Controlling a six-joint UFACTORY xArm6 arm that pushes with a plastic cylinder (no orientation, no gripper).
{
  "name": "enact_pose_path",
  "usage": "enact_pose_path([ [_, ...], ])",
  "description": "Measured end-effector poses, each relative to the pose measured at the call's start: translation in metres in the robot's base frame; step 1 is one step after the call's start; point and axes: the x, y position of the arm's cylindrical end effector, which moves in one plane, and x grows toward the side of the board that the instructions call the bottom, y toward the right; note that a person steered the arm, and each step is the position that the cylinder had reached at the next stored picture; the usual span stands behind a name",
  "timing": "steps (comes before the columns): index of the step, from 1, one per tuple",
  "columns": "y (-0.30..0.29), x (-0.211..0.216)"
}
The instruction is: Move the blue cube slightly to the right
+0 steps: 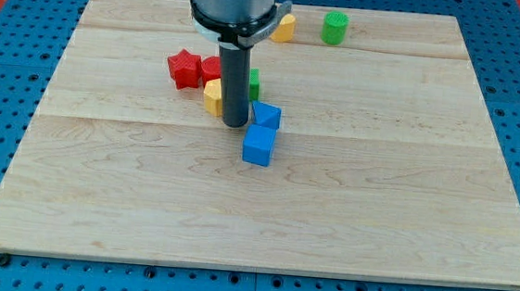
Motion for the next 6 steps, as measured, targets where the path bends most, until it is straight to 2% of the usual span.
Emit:
enact_pose_path([
  [1, -0.016, -0.015],
  [2, -0.012, -0.003],
  [3, -0.002, 0.041],
  [4, 0.041, 0.073],
  [6, 0.155, 0.093],
])
